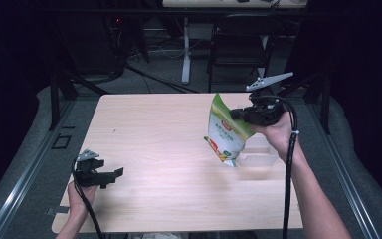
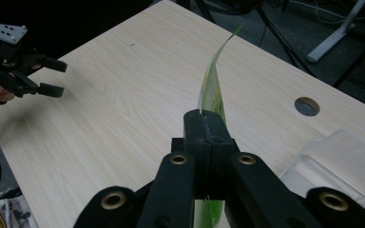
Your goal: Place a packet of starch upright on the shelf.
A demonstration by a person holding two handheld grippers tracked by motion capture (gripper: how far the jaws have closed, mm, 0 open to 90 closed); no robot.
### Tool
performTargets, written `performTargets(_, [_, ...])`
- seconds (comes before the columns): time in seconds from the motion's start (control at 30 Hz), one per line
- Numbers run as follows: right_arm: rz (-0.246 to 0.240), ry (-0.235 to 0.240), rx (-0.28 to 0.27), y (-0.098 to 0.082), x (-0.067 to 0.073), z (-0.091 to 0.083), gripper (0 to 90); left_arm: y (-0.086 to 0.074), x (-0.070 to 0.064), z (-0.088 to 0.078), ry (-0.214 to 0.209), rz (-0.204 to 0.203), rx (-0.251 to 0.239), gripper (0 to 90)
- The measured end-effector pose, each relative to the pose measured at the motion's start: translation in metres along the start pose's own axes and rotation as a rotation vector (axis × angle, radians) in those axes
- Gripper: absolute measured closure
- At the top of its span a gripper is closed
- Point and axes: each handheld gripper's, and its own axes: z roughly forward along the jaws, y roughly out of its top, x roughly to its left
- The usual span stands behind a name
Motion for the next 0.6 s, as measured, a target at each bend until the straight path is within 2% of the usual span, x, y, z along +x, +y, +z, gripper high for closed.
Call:
performTargets(0.37, [0.006,-0.033,-0.005,0.016,-0.013,-0.007,90.0,0.000,0.001,-0.001,-0.001,0.001,-0.003,8.9])
performTargets(0.6, [0.003,-0.076,-0.012,0.027,-0.025,-0.013,90.0,0.000,0.001,-0.001,0.001,-0.004,-0.005,8.9])
